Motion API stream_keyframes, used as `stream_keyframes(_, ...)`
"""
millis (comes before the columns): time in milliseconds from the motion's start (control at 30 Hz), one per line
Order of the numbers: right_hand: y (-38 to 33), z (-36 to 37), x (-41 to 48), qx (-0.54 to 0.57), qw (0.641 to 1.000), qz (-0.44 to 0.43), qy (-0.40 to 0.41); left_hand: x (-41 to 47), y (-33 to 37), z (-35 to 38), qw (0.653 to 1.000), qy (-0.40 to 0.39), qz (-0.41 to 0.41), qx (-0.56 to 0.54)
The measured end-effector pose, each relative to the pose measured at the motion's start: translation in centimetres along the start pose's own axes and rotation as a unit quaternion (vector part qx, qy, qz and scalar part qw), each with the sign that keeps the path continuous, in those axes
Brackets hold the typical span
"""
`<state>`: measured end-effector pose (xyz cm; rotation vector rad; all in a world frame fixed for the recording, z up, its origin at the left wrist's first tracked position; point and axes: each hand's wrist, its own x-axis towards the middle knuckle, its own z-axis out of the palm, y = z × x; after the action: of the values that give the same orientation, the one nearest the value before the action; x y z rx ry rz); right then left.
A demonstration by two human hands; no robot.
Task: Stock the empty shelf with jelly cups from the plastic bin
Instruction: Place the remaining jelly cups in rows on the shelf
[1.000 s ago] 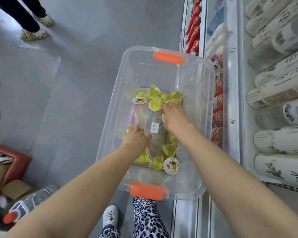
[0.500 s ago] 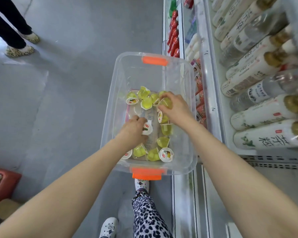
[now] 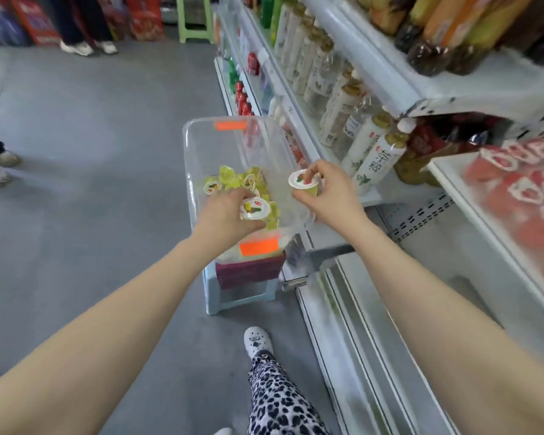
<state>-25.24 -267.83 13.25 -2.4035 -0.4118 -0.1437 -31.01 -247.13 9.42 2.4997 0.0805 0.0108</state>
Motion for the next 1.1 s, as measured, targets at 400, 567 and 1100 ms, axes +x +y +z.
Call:
stream_keyframes(400,-4.1,-13.3,-18.6,-0.109,0.981,0.032,0.157,-12.3,11.9,-3.8,0.976,-0.014,0.218,-0.02)
stream_keyframes(567,-4.5,-19.2,-24.8,-0.143,0.957,0.067,0.243,-15.4,17.4,-3.3,0.955,-0.042,0.288,-0.05)
stream_keyframes(1100,-0.8,-34.9,-47.7,-0.23,0.859,0.196,0.414,-26.5,38.1,6.0,0.871,-0.09,0.477,-0.081)
